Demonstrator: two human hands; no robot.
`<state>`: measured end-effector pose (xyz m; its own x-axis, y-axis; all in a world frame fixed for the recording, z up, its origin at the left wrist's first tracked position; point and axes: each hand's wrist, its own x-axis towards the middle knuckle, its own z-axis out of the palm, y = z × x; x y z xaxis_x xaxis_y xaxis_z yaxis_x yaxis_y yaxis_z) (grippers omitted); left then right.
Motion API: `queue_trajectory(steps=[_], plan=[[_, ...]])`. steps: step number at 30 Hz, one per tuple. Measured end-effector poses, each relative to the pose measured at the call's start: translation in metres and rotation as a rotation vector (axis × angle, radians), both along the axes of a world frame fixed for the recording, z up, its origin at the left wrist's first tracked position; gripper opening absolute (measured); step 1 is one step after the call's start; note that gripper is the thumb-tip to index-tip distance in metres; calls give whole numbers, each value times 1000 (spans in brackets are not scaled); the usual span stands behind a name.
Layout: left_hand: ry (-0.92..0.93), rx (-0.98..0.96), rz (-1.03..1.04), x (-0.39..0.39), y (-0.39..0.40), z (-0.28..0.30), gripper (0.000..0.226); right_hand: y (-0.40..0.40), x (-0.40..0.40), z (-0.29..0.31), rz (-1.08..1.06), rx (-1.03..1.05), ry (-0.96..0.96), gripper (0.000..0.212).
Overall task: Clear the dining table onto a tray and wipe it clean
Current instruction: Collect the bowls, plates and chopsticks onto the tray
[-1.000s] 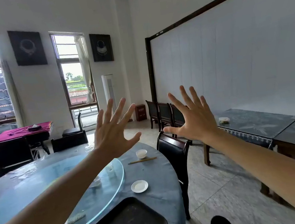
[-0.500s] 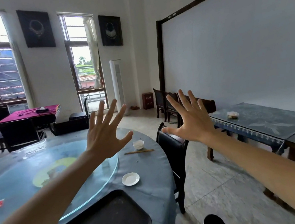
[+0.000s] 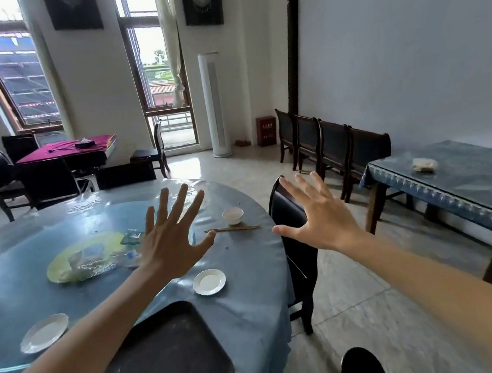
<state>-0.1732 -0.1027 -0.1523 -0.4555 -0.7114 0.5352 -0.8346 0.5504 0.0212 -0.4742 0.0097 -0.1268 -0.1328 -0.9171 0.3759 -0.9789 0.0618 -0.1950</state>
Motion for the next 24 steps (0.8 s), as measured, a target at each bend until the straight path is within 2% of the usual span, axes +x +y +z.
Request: queue_trajectory(steps=[6, 9, 13, 24], plan=[[60, 63, 35, -45, -91, -41, 91, -105, -38, -47, 34, 73, -57, 104], [87, 153, 82, -65, -137, -63, 92, -160, -54, -65, 64, 117, -111, 104], [50, 233, 97, -83, -192, -85, 90, -225, -73, -84, 85, 184, -105, 103], [173, 523, 170, -107, -277, -142, 88, -361, -106, -143, 110, 357, -405, 101]])
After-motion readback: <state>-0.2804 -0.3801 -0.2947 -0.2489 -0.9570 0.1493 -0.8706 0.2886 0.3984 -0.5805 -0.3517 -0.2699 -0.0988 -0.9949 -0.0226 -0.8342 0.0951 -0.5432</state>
